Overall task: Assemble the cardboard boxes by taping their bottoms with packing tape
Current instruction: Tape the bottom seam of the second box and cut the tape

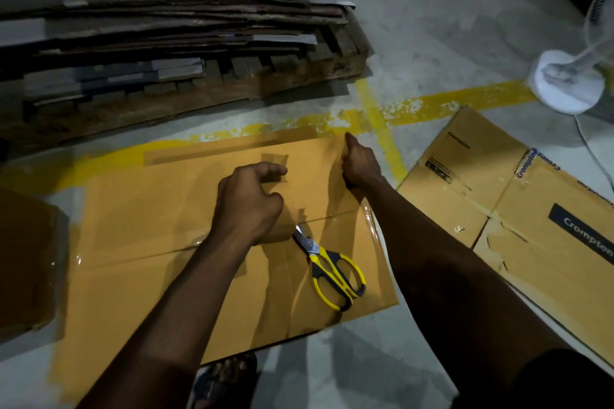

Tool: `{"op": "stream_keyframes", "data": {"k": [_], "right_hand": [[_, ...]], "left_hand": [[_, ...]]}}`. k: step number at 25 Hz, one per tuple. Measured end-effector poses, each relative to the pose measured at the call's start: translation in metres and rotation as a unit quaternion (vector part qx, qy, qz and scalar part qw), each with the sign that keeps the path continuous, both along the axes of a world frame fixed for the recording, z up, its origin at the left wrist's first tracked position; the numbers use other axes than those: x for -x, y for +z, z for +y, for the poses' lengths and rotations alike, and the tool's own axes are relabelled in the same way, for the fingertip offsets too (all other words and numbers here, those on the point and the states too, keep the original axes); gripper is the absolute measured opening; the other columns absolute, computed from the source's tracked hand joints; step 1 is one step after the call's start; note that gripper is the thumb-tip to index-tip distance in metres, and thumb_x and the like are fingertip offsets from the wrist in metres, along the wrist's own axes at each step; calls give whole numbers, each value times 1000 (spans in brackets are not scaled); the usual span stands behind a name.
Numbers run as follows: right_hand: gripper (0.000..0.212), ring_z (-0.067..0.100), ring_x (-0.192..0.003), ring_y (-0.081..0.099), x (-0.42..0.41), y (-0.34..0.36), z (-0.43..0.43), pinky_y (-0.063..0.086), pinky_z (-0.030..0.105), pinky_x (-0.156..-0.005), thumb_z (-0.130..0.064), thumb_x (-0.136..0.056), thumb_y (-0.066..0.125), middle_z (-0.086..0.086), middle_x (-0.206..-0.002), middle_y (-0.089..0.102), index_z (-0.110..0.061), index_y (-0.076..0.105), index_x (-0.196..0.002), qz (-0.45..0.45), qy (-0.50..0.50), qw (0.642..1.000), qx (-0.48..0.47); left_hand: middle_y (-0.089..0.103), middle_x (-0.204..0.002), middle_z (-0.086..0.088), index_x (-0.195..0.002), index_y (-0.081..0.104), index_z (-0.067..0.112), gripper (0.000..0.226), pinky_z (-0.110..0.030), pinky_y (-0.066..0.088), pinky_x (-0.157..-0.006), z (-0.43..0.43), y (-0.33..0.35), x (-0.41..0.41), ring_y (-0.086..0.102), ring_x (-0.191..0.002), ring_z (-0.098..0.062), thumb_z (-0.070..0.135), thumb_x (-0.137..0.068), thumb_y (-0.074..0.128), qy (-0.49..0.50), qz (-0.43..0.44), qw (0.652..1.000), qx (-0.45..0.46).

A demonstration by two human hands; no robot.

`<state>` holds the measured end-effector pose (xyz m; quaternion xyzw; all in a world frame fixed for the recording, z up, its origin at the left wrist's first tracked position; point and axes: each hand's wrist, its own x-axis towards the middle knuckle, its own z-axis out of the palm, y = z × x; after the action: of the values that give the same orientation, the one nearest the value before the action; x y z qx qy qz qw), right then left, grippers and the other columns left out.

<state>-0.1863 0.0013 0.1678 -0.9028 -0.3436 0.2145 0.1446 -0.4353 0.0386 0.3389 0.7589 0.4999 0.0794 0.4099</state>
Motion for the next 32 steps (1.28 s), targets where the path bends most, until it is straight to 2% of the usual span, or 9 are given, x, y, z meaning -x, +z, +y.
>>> {"op": "stream_keyframes", "data": {"k": [4, 8, 11, 14, 16, 19, 21, 24, 32], "right_hand": [[53, 44, -108, 57, 4, 5, 0, 49, 48, -84, -16, -90, 53, 25, -116, 60, -17, 41, -142, -74, 11, 997, 32], [65, 39, -115, 46, 8, 23, -21, 40, 46, -84, -9, -76, 73, 17, -116, 57, -19, 41, -132, -150, 140, 971, 124], [41, 36, -110, 47, 38, 28, -46, 32, 41, -76, -18, -88, 55, 6, -127, 57, -25, 45, -127, -167, 233, 956, 57], [34, 33, -112, 51, 89, 37, -80, 44, 42, -81, -24, -94, 52, 3, -128, 59, -23, 54, -128, -98, 131, 986, -25], [37, 34, -107, 54, 125, 38, -115, 47, 42, -77, -39, -88, 58, 7, -117, 57, -21, 55, -121, -61, 79, 995, -13], [66, 35, -98, 53, 175, 29, -161, 47, 40, -68, -67, -67, 62, 7, -110, 55, -24, 55, -116, -108, 85, 986, 97], [76, 34, -103, 51, 189, 29, -168, 48, 40, -72, -65, -65, 68, 7, -119, 51, -26, 48, -127, -113, 90, 982, 125], [80, 36, -114, 44, 185, 42, -163, 47, 43, -84, -55, -69, 74, 10, -130, 38, -21, 40, -134, -51, 63, 987, 139], [90, 35, -109, 42, 122, 146, -188, 43, 40, -83, -60, -49, 53, 10, -121, 42, -26, 52, -132, -37, 39, 998, 29]], "left_hand": [[71, -107, -14, -129, 61, 23, 51, -35, 50, -95, 0, 1, -1, 65, -100, -33, 4, -81, 64, -5, -23, 1000, 17], [69, -106, -21, -133, 57, 23, 55, -40, 52, -92, 5, 2, 1, 66, -95, -36, 8, -82, 64, -10, -33, 999, 18], [70, -102, -18, -135, 55, 24, 56, -36, 55, -86, 6, 4, 4, 66, -78, -31, 10, -81, 65, -5, -40, 999, 29], [69, -103, -10, -135, 56, 25, 55, -8, 47, -56, 4, 8, 8, 61, -63, -14, 10, -82, 66, -9, -38, 999, 22], [68, -105, -9, -134, 56, 24, 54, -5, 38, -42, 0, 13, 10, 57, -61, -8, 9, -84, 65, -8, -48, 999, 25], [66, -112, -18, -132, 58, 23, 54, -20, 48, -59, -7, 19, 18, 64, -83, -24, 7, -82, 67, -22, -92, 994, 52], [63, -119, -21, -130, 59, 22, 53, -28, 45, -76, -12, 20, 22, 60, -105, -35, 5, -81, 68, -39, -123, 989, 72], [59, -121, -10, -130, 58, 25, 55, -37, 50, -88, -19, 27, 27, 55, -114, -31, 1, -82, 67, -92, -163, 977, 107], [40, -144, 6, -133, 55, 26, 55, -46, 54, -75, -48, 25, 23, 51, -115, -22, -6, -89, 59, -267, -121, 926, 240]]}}
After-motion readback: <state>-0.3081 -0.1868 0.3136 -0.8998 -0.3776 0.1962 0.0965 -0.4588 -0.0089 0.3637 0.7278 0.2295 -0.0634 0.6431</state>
